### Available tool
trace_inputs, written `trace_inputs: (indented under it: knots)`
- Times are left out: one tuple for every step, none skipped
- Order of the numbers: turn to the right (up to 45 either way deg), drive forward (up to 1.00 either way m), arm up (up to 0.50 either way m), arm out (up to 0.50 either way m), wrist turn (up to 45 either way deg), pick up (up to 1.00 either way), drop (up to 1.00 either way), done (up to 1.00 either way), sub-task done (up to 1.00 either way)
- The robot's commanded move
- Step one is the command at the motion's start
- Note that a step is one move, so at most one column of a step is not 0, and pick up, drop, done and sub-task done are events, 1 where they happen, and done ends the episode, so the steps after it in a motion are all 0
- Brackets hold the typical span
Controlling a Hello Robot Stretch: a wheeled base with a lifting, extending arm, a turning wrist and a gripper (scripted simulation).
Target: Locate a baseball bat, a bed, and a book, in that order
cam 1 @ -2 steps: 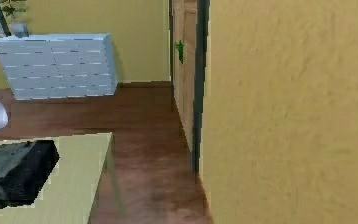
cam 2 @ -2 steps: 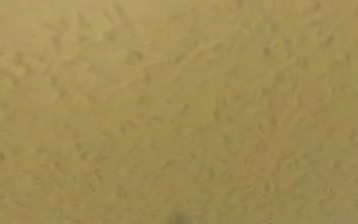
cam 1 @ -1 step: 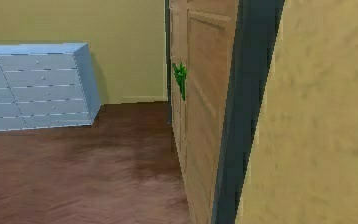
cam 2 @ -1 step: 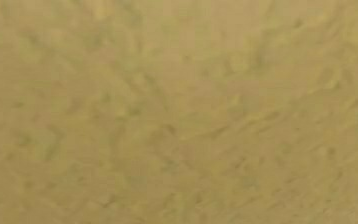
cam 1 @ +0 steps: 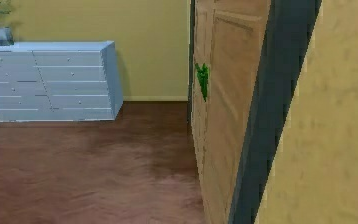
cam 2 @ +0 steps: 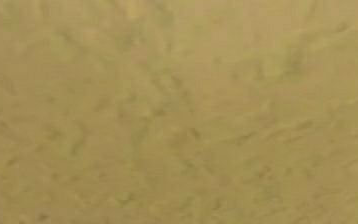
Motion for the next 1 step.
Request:
trace_inputs:
  knots:
    - [0.0, 0.35, 0.00, 0.00, 0.0, 0.00, 0.00, 0.00, 0.00]
